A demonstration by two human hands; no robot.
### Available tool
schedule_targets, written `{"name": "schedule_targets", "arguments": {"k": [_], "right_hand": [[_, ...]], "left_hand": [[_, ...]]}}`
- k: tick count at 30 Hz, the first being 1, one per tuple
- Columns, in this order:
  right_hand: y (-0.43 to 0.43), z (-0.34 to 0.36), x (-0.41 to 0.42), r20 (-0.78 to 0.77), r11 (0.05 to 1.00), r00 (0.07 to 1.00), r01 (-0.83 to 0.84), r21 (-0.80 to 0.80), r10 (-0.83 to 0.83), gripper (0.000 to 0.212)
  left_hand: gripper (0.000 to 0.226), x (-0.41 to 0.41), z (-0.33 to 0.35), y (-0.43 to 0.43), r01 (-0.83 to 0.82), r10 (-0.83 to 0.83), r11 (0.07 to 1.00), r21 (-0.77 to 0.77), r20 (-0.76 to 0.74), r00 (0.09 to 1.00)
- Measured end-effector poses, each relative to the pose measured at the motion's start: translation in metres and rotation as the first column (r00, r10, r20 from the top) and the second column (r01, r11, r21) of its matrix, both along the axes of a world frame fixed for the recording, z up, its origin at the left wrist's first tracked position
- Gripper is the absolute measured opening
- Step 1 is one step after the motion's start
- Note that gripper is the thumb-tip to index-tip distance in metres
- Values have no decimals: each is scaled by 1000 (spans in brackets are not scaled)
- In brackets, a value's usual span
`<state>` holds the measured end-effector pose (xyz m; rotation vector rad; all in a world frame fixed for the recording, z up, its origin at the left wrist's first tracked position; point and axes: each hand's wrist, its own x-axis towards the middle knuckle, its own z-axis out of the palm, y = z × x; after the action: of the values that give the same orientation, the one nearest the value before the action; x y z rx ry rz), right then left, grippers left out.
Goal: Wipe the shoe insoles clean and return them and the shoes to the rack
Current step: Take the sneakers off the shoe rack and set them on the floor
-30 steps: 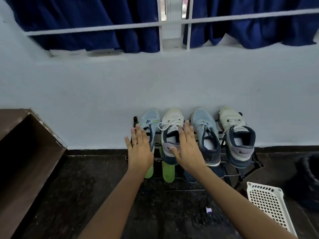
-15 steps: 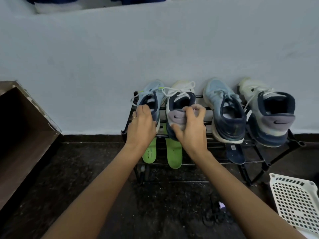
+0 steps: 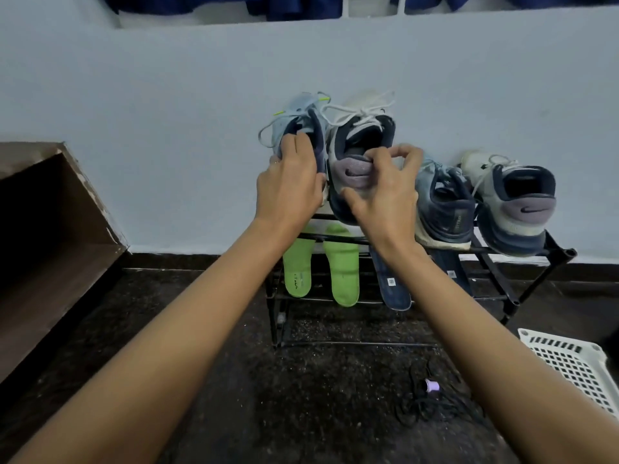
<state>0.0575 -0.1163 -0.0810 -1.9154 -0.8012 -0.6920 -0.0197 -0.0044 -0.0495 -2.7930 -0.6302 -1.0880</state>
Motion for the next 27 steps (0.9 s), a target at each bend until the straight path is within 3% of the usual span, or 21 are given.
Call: {"name": "schedule_targets", "arguments": {"k": [12, 21, 27], "right_hand": [[50, -1, -141, 18, 978, 980, -196, -71, 198, 43], [118, -105, -259, -108, 915, 917, -395, -89, 385, 40], [148, -204, -322, -241, 837, 826, -541, -85, 510, 37]], "left_hand": [[43, -170, -4, 31, -155, 157, 981, -121, 7, 988], [36, -294, -104, 74, -414, 394, 882, -224, -130, 910], [53, -360, -195, 94, -483, 438, 842, -242, -218, 872]]}}
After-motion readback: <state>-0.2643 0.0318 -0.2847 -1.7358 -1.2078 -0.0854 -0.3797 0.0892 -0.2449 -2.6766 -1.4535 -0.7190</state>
